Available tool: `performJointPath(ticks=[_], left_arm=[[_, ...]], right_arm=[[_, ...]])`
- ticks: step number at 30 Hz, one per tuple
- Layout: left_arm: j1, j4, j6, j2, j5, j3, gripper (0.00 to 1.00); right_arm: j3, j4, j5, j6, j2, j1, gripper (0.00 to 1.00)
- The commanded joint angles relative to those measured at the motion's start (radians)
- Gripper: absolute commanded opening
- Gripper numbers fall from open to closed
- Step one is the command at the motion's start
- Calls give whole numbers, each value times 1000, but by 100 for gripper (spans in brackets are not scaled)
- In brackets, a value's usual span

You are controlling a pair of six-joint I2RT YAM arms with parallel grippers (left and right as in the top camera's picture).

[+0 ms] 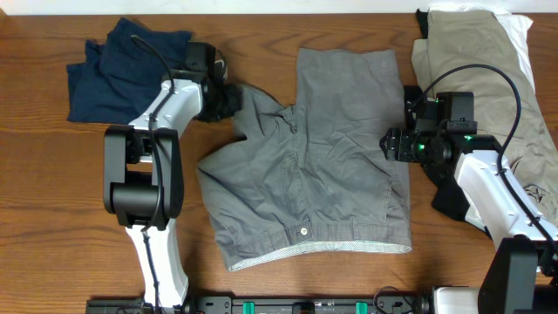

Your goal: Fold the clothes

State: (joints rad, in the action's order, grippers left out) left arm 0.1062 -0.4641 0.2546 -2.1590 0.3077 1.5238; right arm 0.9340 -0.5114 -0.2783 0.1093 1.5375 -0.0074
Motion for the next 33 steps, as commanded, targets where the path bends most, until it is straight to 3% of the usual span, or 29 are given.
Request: performJointPath(ticks=[1,9,12,16,21,25,33], left_arm=[[-2,64,-6,-21,-2,-3,8],[-11,297,-40,-21,-2,-3,8],[-31,308,-39,-19,9,23,8],[-65,187,-40,9,67,84,8],[-105,-17,-77,113,67,119,13],[-114,-179,-150,219,66,119,15],[-93,-322,-229,285,66,118,16]], right_arm=[[18,3,-11,-14,-18,-5,74],[18,14,-18,-14,-18,-5,74],[18,20,-18,-14,-18,-5,74],[18,18,-18,-14,-17,-5,73],[18,-37,-11,-4,-13,25,64],[18,-159,184,130,-13,46,68],[5,-163,229,144,-13,47,66]])
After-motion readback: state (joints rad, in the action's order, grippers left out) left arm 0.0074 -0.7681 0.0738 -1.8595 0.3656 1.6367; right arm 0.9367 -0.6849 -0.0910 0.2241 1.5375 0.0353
